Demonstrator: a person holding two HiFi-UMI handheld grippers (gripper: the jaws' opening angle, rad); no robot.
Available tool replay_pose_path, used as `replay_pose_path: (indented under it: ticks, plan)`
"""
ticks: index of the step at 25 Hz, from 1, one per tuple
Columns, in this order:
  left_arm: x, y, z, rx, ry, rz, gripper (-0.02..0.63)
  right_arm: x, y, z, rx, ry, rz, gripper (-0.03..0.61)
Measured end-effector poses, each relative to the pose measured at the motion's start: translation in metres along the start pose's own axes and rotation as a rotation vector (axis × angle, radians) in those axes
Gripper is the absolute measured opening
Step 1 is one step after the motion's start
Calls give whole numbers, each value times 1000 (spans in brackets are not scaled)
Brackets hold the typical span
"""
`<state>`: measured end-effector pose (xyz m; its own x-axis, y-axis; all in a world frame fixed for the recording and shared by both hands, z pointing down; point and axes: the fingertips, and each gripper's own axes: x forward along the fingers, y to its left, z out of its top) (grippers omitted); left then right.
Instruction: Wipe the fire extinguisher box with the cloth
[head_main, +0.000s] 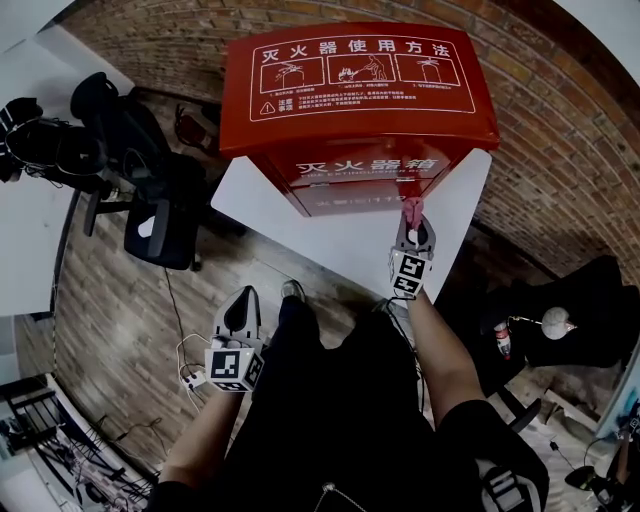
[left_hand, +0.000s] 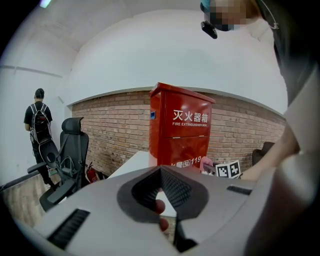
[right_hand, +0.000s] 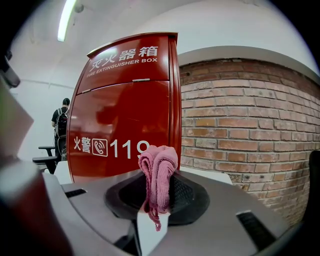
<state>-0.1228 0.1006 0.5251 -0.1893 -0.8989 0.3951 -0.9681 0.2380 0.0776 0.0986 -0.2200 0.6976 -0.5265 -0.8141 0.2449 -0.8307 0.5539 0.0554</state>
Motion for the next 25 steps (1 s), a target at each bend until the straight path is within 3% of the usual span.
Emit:
replay_pose_path:
  ticks: [25]
  plan:
    - [3,27,1,-13,-2,-16,28,2,59,1,-9,17,63,101]
